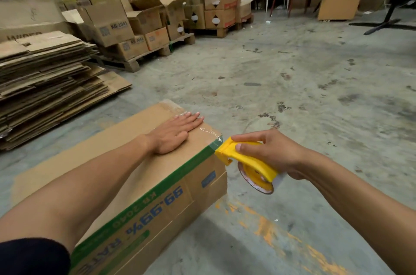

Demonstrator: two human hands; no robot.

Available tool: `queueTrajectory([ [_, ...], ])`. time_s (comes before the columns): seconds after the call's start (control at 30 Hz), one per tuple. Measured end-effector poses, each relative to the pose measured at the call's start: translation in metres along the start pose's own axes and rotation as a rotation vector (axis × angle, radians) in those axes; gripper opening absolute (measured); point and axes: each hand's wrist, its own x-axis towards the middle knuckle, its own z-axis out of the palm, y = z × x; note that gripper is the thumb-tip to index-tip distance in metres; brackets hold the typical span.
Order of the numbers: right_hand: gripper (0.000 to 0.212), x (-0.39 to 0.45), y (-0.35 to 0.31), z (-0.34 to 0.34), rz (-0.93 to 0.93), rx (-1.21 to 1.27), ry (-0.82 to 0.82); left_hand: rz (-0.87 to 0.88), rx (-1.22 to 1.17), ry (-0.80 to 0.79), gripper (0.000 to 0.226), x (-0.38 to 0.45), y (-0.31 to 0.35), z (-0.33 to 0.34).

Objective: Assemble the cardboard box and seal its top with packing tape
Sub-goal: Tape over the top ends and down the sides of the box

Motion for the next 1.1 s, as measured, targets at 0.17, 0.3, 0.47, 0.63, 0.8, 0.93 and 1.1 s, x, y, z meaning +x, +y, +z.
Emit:
queueTrajectory([
  [0.17,0.03,0.007,0.014,0.012,0.001,0.02,0.007,-0.081,0.021,0.003,0.055,0.001,0.03,-0.004],
  [0.3,0.029,0.014,0.022,0.018,-0.007,0.068,-0.002,0.051,-0.068,-0.02,0.054,0.006,0.063,-0.001],
  [0.47,0.022,0.036,0.03,0.02,0.03,0.189,-0.007,0.031,-0.096,0.065,0.051,0.008,0.064,0.013],
  [0.63,0.031,0.055,0.087,0.002,0.268,-0.369,-0.203,0.027,-0.076,0.093,0.051,0.008,0.062,0.014],
  [0.8,0.029,0.061,0.135,-0.008,0.37,-0.401,-0.206,-0.052,-0.09,0.206,0.047,0.015,0.07,0.016],
  [0.93,0.029,0.075,0.117,-0.016,0.274,-0.329,-0.195,-0.127,0.028,0.356,0.031,0.029,0.083,0.022],
  [1.1,0.031,0.076,0.12,-0.017,0.296,-0.382,-0.244,-0.208,0.08,0.356,0.027,0.037,0.085,0.027],
])
